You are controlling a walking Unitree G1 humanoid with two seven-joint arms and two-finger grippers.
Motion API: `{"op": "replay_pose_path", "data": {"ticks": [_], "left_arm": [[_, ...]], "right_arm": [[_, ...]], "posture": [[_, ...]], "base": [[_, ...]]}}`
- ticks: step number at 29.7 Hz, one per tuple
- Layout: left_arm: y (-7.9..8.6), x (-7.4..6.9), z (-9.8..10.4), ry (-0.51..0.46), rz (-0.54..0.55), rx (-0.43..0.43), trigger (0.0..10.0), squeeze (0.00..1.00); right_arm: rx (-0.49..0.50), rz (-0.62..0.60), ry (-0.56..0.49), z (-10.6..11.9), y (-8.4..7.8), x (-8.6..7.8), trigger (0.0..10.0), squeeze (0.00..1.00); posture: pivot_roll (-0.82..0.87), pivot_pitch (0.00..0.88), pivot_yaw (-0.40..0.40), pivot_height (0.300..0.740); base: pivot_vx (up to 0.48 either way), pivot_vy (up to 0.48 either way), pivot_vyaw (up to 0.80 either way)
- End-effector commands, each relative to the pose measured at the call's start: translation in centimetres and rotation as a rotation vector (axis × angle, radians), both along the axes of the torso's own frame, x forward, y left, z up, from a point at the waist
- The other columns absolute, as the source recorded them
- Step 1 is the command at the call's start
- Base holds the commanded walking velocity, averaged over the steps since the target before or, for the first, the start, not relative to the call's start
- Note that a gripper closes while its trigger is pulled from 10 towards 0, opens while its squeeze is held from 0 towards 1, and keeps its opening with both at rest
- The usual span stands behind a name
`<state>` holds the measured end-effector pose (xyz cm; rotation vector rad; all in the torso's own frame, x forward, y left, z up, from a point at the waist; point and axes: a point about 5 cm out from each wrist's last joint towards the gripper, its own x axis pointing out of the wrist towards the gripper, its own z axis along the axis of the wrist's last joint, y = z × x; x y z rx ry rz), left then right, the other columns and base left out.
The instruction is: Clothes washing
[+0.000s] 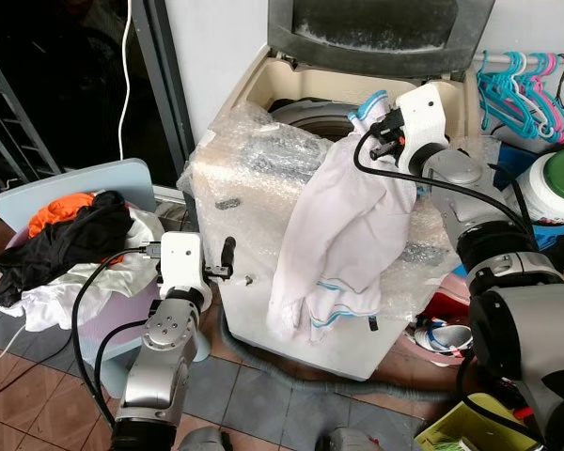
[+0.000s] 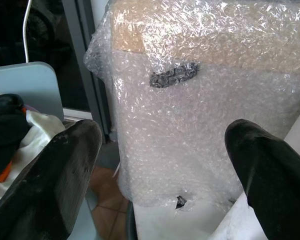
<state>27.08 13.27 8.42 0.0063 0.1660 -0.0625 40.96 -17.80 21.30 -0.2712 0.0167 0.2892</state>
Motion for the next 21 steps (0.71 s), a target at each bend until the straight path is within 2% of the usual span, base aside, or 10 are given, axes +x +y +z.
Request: {"op": "replay_pose_path", "data": {"ticks": [1, 2, 3, 4, 6, 11, 15, 17, 21], "left_arm": [[0.5, -0.2, 0.3, -0.012, 0.005, 0.016, 10.0, 0.0], [0.5, -0.2, 0.3, -0.012, 0.005, 0.016, 10.0, 0.0], [1.2, -0.4, 0.3, -0.012, 0.017, 0.024, 10.0, 0.0], [1.2, -0.4, 0.3, -0.012, 0.017, 0.024, 10.0, 0.0], [1.5, -0.6, 0.3, -0.01, 0.024, 0.025, 10.0, 0.0], [1.4, -0.8, 0.3, -0.012, 0.0, 0.035, 10.0, 0.0], [1.4, -0.8, 0.4, -0.015, -0.008, 0.039, 10.0, 0.0], [1.3, -0.8, 0.6, -0.039, -0.025, 0.043, 10.0, 0.0], [1.2, -0.9, 1.0, -0.058, -0.054, 0.019, 10.0, 0.0]], "right_arm": [[0.044, 0.025, -0.088, 1.7, 0.3, -0.1, 10.0, 0.0], [0.044, 0.025, -0.088, 1.7, 0.3, -0.1, 10.0, 0.0], [0.07, 0.065, -0.216, 2.6, 1.0, -1.1, 10.0, 0.0], [0.07, 0.065, -0.216, 2.6, 1.0, -1.1, 10.0, 0.0], [0.078, 0.062, -0.298, 2.9, 1.3, -2.1, 10.0, 0.0], [0.054, -0.039, -0.474, 4.3, 0.6, -3.7, 10.0, 0.0], [0.051, -0.058, -0.496, 4.6, 0.4, -3.9, 10.0, 0.0], [0.052, -0.084, -0.524, 5.4, 0.0, -4.4, 10.0, 0.0], [0.047, -0.099, -0.529, 6.2, -0.8, -4.4, 10.0, 0.0]], "posture": [[-0.03, 0.0, 0.001, 0.74], [-0.03, 0.0, 0.001, 0.74], [-0.02, 0.0, 0.0, 0.74], [-0.02, 0.0, 0.0, 0.74], [-0.02, 0.0, 0.004, 0.74], [-0.03, 0.0, 0.017, 0.74], [-0.03, 0.0, 0.017, 0.74], [-0.04, 0.0, 0.022, 0.74], [-0.04, 0.0, 0.023, 0.74]], "base": [[0.0, 0.476, 0.0], [0.0, 0.476, 0.0], [0.0, 0.48, 0.0], [0.0, 0.48, 0.0], [0.0, 0.476, 0.0], [0.0, 0.476, 0.0], [0.0, 0.469, 0.0], [0.0, 0.0, 0.0], [0.0, 0.0, 0.0]]}}
